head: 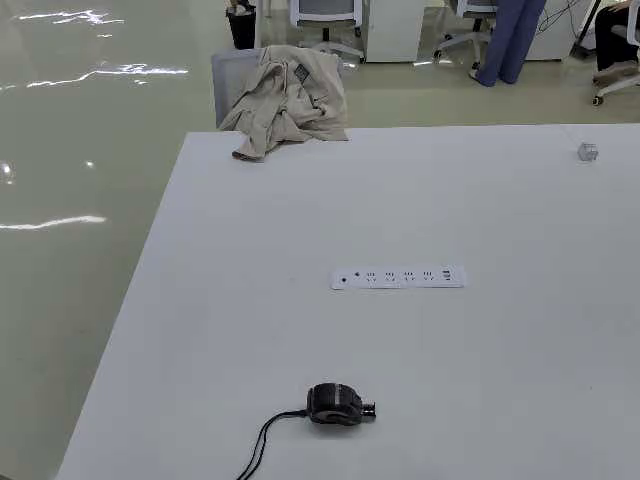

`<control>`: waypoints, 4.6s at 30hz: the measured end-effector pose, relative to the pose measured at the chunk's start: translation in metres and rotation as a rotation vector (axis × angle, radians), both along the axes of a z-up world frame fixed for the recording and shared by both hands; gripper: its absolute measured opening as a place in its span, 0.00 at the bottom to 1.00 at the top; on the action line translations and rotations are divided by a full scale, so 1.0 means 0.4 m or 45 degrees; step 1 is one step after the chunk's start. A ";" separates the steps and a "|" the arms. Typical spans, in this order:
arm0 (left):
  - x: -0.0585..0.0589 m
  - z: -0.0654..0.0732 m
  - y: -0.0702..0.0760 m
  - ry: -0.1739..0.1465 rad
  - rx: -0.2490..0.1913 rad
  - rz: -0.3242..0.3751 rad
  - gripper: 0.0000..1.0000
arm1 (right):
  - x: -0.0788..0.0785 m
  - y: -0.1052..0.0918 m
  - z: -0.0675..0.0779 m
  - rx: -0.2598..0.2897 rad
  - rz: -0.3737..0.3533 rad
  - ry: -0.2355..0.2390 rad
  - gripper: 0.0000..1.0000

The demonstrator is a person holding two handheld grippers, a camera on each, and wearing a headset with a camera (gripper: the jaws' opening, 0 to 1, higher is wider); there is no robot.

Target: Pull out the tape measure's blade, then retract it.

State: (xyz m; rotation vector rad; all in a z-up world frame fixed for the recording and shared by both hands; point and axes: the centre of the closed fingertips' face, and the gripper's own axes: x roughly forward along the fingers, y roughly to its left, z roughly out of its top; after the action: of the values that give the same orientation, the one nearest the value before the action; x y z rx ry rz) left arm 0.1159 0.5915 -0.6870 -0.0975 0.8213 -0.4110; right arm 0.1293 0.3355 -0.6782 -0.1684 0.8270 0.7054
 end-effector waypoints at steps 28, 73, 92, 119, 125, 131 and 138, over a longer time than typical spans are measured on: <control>0.015 -0.002 -0.009 0.003 0.004 -0.018 1.00 | 0.009 -0.006 -0.005 -0.007 0.011 -0.003 0.94; 0.097 -0.010 -0.060 -0.020 0.024 -0.108 0.97 | 0.094 0.019 -0.050 -0.064 0.178 -0.030 0.89; 0.156 -0.036 -0.119 -0.011 0.012 -0.153 0.96 | 0.125 0.049 -0.082 -0.079 0.244 -0.018 0.87; 0.210 -0.093 -0.150 -0.023 0.041 -0.247 0.94 | 0.153 0.096 -0.123 -0.098 0.362 -0.041 0.82; 0.221 -0.107 -0.150 -0.028 0.063 -0.284 0.91 | 0.176 0.104 -0.129 -0.096 0.385 -0.058 0.80; 0.236 -0.119 -0.154 -0.024 0.084 -0.319 0.91 | 0.205 0.110 -0.132 -0.083 0.411 -0.073 0.76; 0.259 -0.123 -0.164 -0.032 0.094 -0.367 0.89 | 0.231 0.118 -0.151 -0.127 0.466 -0.096 0.73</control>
State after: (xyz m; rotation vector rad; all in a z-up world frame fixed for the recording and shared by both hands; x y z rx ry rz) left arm 0.2195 0.5261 -0.7360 0.0961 0.8271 -0.6514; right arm 0.2218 0.3829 -0.7385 -0.4413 0.7673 0.9947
